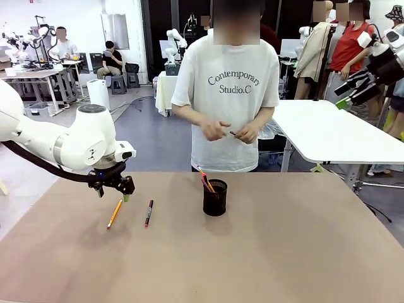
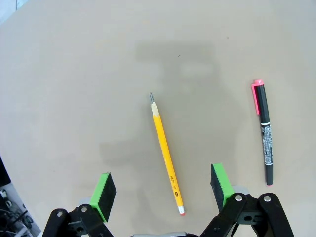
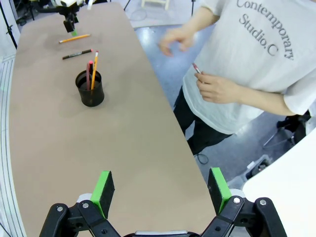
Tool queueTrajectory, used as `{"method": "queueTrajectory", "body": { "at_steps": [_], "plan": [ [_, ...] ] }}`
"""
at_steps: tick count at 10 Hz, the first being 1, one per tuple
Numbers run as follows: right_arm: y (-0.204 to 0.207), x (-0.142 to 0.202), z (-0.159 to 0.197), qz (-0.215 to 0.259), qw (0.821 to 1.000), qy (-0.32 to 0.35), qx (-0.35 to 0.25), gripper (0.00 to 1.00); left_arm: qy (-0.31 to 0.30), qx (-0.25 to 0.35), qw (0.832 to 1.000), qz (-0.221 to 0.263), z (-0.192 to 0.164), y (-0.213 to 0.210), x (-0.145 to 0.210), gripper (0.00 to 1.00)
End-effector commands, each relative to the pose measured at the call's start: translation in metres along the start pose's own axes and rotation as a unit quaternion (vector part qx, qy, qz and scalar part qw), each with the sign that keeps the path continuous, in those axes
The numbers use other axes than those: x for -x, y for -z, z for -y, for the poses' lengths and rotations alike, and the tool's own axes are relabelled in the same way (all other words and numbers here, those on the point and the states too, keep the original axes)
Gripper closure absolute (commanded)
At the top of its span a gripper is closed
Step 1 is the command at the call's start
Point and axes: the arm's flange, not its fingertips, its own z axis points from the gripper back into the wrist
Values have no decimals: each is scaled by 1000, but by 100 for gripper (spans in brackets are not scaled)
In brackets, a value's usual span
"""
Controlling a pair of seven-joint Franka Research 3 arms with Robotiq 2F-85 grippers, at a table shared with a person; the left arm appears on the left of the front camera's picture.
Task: Place the pens into the pen holder.
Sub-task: Pick up a writing instrument from the table and place it into the Pen holder.
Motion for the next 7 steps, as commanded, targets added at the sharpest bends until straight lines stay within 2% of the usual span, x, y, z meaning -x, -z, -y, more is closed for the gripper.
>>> {"method": "queueTrajectory", "body": {
  "at_steps": [1, 3, 4, 7],
  "plan": [
    [-1, 0, 0, -7, 1000, -6, 3, 0, 6, -6, 1000, 3, -2, -5, 0, 0],
    [-1, 0, 0, -7, 1000, -6, 3, 0, 1, 0, 1000, 0, 1, 0, 0, 0],
    [-1, 0, 0, -7, 1000, -6, 3, 0, -7, -6, 1000, -29, 2, 5, -4, 0],
    [-1, 0, 0, -7, 1000, -6, 3, 0, -8, -12, 999, -39, 5, 27, -16, 0]
  ]
}}
